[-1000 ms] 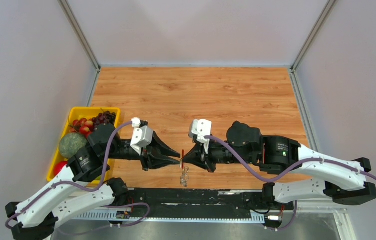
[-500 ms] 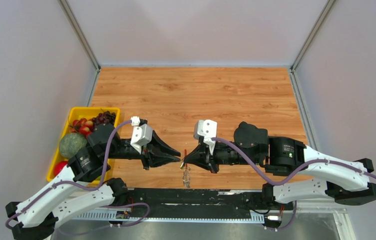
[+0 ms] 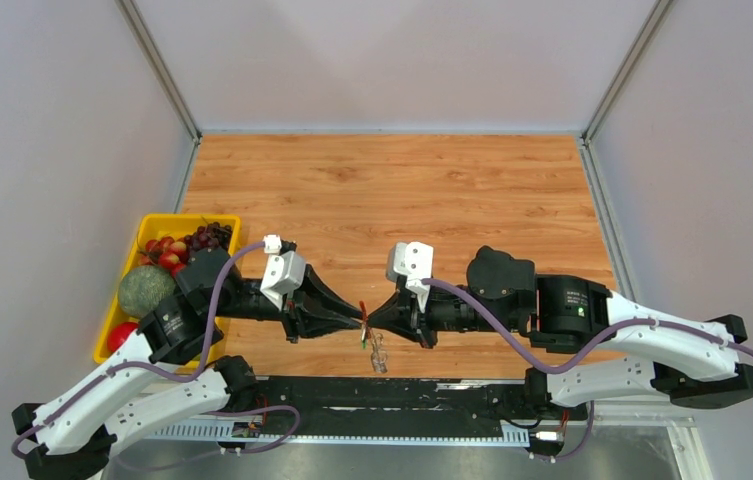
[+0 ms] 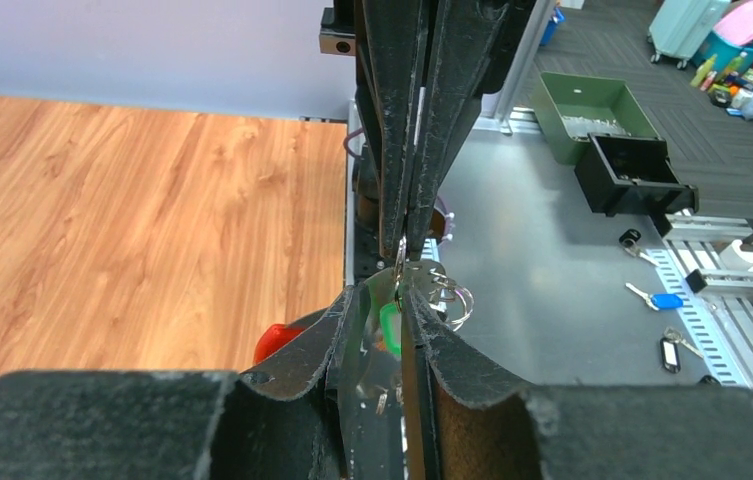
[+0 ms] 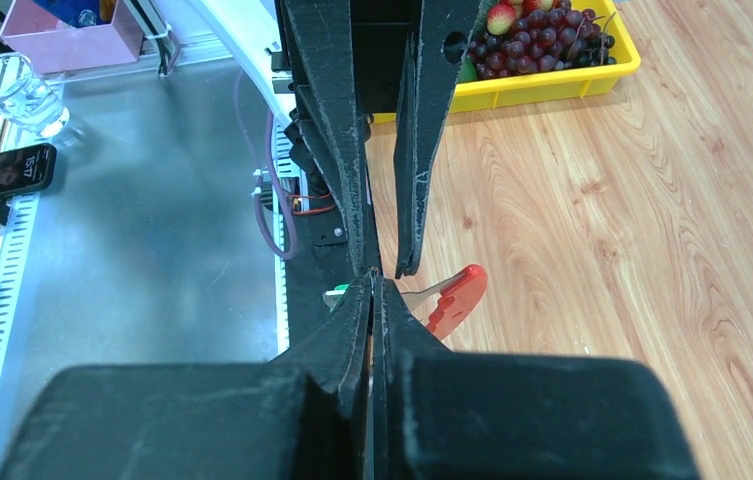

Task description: Put the keys on the keyring

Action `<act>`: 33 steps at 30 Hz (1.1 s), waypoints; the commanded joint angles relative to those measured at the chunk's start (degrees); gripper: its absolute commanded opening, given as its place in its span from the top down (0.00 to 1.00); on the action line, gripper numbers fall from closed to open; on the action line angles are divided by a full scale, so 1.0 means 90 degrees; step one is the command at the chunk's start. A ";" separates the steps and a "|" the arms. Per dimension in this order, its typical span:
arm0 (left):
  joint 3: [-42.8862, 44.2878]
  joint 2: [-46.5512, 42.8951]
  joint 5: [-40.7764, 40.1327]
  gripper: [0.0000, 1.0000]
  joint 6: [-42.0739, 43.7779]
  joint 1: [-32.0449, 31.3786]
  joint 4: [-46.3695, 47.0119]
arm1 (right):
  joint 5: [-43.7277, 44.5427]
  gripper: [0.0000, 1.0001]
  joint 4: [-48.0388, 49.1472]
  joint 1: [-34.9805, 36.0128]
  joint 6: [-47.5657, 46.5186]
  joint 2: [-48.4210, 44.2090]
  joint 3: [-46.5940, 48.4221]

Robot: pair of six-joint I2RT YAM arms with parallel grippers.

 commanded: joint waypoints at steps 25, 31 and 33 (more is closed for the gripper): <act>-0.0129 -0.0113 0.0344 0.75 -0.0105 -0.0024 0.0283 | 0.0478 1.00 0.0711 0.0249 -0.0343 -0.0079 0.0143; -0.0129 -0.0112 0.0345 0.76 -0.0102 -0.0025 0.0280 | 0.0532 1.00 0.0909 0.0326 -0.0438 -0.0207 0.0029; -0.0122 -0.0107 0.0347 0.76 -0.0100 -0.0021 0.0273 | 0.0552 1.00 0.0983 0.0376 -0.0476 -0.0240 -0.0012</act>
